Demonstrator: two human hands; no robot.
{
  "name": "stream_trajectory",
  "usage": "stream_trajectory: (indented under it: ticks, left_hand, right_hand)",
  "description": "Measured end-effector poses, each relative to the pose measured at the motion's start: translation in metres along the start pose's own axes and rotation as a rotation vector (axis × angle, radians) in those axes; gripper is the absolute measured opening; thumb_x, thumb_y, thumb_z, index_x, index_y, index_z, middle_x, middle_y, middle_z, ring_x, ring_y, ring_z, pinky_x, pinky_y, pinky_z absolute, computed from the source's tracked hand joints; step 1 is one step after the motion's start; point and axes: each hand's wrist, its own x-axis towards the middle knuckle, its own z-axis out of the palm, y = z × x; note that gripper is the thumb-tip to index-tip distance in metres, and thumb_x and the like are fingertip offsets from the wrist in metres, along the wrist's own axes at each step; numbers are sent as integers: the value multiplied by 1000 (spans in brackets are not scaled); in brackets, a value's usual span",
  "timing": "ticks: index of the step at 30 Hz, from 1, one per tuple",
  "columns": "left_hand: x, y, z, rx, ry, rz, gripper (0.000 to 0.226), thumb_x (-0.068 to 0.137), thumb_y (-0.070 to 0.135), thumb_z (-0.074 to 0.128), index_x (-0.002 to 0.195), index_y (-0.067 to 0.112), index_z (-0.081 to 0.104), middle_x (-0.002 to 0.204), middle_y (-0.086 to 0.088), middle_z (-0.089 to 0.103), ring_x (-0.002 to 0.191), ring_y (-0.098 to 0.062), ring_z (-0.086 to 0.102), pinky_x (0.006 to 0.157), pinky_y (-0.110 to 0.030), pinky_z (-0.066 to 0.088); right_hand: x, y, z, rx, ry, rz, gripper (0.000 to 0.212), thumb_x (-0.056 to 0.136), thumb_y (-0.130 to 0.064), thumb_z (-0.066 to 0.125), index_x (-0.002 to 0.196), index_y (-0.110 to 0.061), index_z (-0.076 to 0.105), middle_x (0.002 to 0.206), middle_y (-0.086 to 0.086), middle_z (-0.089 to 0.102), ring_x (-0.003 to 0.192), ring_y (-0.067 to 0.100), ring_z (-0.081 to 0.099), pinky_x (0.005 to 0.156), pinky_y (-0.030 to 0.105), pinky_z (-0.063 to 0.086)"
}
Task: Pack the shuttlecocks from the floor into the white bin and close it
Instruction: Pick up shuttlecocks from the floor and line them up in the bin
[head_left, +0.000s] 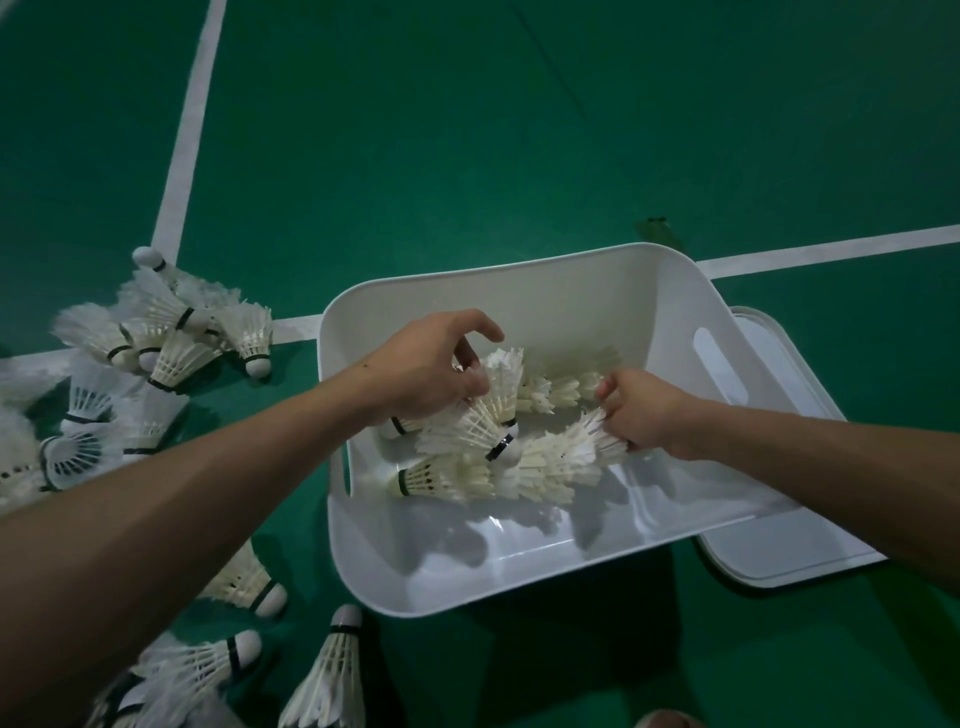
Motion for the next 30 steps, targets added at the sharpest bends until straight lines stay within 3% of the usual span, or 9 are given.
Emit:
stream_trajectory:
  ticks: [4, 11, 17, 19, 22, 25, 27, 30]
  left_hand:
    - [3, 1, -1, -5, -3, 10, 42, 87, 21, 68, 124, 33, 52, 91, 14, 62, 83, -10, 65, 70, -27, 51]
    - [4, 1, -2, -18, -3, 13, 43, 86, 20, 69, 124, 32, 52, 92, 13, 62, 80, -10, 66, 72, -25, 52]
    - [3, 2, -1, -28, -4, 8, 44, 86, 20, 68, 125, 32, 51, 94, 13, 62, 85, -10, 64, 76, -30, 53]
    - [3, 5, -1, -26, -5, 14, 45, 86, 20, 68, 126, 31, 52, 94, 13, 62, 86, -10, 65, 78, -31, 54]
    - [2, 10, 1, -37, -1, 28, 44, 86, 18, 69, 124, 31, 52, 93, 11, 63, 81, -11, 67, 71, -24, 53]
    - [1, 15, 3, -43, -1, 47, 43, 85, 16, 70, 122, 31, 53, 90, 11, 63, 74, -11, 69, 63, -20, 48]
    - [1, 19, 5, -38, -5, 64, 44, 84, 15, 70, 122, 30, 53, 89, 11, 62, 74, -11, 68, 67, -23, 49]
    - [1, 25, 11, -22, -23, 86, 46, 84, 15, 71, 124, 29, 53, 90, 11, 63, 80, -11, 66, 77, -29, 53]
  right_hand:
    - [4, 6, 5, 126, 14, 41, 32, 85, 14, 46, 81, -17, 45, 83, 11, 47, 68, 20, 48, 48, 27, 40]
    - [12, -1, 6, 240, 110, 70, 32, 86, 11, 55, 78, -18, 45, 80, 9, 47, 66, 18, 47, 51, 29, 46]
    - [11, 0, 0, 62, 93, 6, 25, 83, 4, 62, 79, -16, 49, 88, 15, 56, 80, 31, 58, 78, 47, 56]
    - [7, -2, -5, -66, 101, -41, 13, 81, -1, 66, 84, -9, 56, 85, 20, 63, 80, 36, 65, 79, 52, 57]
    - [-1, -7, -16, -207, 139, -109, 15, 80, -9, 67, 91, -2, 60, 86, 21, 67, 80, 35, 68, 74, 48, 58]
    - [-8, -12, -27, -359, 205, -170, 13, 80, -15, 66, 88, -15, 56, 91, 10, 66, 82, 27, 63, 72, 37, 55]
    - [-11, -12, -31, -276, 194, -215, 15, 80, -15, 68, 87, -17, 55, 91, 7, 66, 80, 23, 63, 67, 34, 55]
    - [-22, -9, -32, 40, 31, -310, 29, 75, -12, 79, 95, -16, 58, 98, 6, 67, 86, 24, 68, 75, 41, 59]
